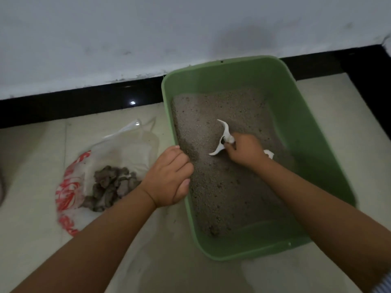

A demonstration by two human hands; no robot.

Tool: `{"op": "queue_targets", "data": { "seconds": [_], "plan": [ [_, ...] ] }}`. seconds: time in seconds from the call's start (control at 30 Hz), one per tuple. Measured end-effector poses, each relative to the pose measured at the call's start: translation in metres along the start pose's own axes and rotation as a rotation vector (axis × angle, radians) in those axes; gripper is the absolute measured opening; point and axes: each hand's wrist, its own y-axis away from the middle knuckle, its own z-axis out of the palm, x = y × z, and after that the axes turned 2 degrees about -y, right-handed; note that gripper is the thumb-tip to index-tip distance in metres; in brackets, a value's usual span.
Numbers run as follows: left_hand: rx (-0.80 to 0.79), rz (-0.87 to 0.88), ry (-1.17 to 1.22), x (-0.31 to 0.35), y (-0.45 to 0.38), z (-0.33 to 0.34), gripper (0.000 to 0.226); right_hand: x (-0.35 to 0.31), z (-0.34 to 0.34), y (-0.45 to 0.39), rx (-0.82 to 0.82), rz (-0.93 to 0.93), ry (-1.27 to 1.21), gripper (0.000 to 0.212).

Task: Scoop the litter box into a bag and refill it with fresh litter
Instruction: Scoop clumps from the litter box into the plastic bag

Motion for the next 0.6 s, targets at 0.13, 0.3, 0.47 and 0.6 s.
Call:
{"op": "queue_targets", "data": {
  "seconds": [0.13, 0.3, 0.47, 0.6],
  "plan": [
    [-0.03, 0.0, -0.002, -0.001, 0.004, -0.001, 0.037, 0.003, 0.013, -0.008, 0.069, 0.05, -0.179, 0.035],
    [-0.041, -0.008, -0.011, -0.003, 0.007, -0.002, 0.037, 0.005, 0.02, 0.002, 0.194, 0.014, -0.362, 0.016],
    [-0.038, -0.001, -0.057, -0.001, 0.007, -0.003, 0.038, 0.014, 0.002, 0.004, 0.339, 0.046, -0.41, 0.025],
    [-0.035, -0.007, -0.065, -0.002, 0.004, -0.003, 0.037, 0.022, -0.007, 0.013, 0.367, -0.095, -0.178, 0.035]
  ]
}}
